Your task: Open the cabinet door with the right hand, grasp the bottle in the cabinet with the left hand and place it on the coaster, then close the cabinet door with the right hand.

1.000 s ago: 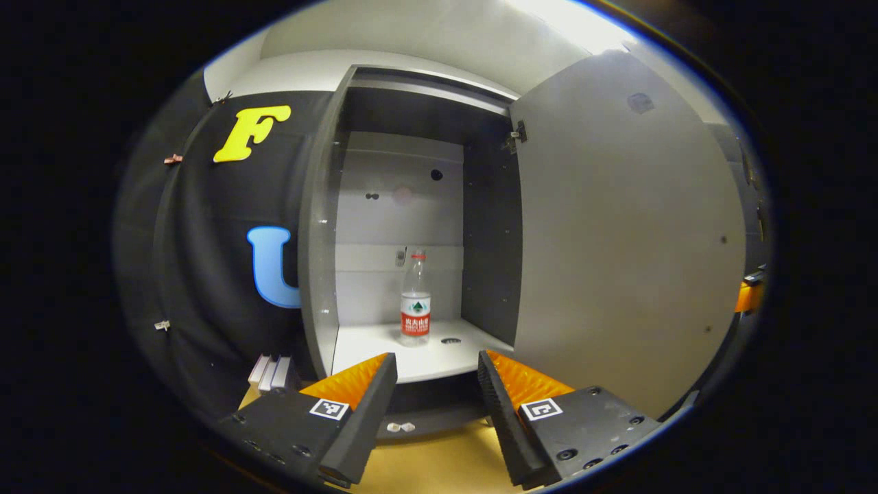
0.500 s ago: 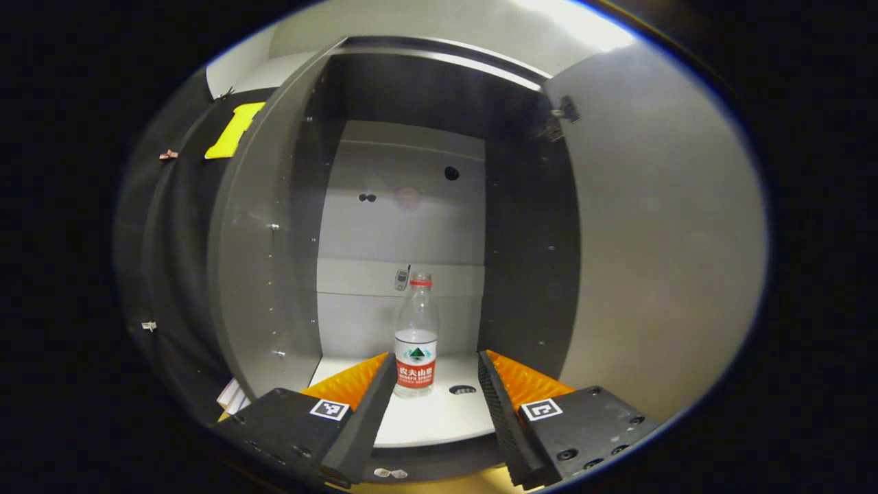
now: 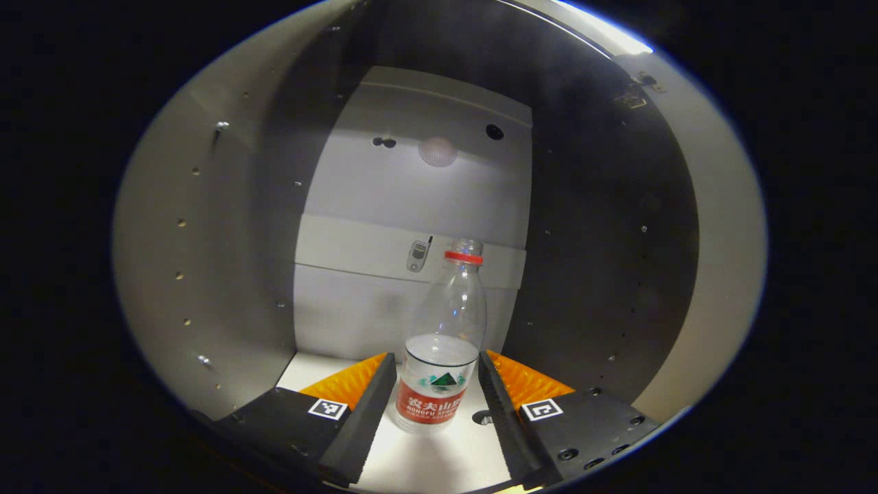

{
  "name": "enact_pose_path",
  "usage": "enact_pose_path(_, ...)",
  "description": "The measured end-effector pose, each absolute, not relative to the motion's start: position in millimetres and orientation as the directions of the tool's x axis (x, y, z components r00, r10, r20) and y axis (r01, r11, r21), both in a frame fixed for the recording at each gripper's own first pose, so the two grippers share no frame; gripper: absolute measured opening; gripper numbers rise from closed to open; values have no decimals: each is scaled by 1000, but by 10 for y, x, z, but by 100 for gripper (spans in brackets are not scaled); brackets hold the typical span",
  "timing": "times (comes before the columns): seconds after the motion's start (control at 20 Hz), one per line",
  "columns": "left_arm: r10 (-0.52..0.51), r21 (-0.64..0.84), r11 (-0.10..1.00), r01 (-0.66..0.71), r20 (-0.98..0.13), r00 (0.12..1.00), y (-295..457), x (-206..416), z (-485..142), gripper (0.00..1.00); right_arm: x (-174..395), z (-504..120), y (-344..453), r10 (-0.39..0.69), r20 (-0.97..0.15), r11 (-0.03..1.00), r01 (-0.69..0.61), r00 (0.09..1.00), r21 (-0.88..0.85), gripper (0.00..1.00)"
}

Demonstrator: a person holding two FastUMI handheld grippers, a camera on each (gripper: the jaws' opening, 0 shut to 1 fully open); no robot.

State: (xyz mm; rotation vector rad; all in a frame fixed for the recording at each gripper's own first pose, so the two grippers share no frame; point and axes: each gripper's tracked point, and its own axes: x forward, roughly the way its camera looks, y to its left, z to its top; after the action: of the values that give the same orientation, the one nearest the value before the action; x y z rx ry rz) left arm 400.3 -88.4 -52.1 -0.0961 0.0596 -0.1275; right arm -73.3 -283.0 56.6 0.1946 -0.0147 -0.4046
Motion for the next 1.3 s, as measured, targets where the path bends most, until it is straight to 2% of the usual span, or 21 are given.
enact_pose_path(0.05, -135, -95, 987, 129, -56, 989, -888, 4027, -539, 77, -768, 573, -2914, -431, -22, 886, 428, 902, 181, 48)
enact_pose_path(0.1, -140, -90, 987, 134, -59, 988, -899, 4073, -568, 77, -746, 554, -2985, -455, -27, 875, 452, 890, 173, 67)
enact_pose_path(0.15, -141, -86, 987, 136, -64, 988, -898, 4134, -585, 77, -716, 526, -3039, -472, -35, 866, 471, 881, 169, 58)
enact_pose_path(0.75, -144, -111, 985, 133, -100, 985, -968, 4602, -742, 78, -567, 525, -3296, -509, -47, 837, 507, 859, 204, 58)
enact_pose_path(0.95, -109, -110, 989, 99, -91, 990, -990, 4628, -726, 82, -561, 523, -3327, -508, -50, 835, 506, 860, 215, 58)
enact_pose_path(1.3, -114, -21, 993, 112, -102, 988, -1020, 4686, -742, 88, -526, 493, -3287, -482, -57, 852, 483, 874, 201, 58)
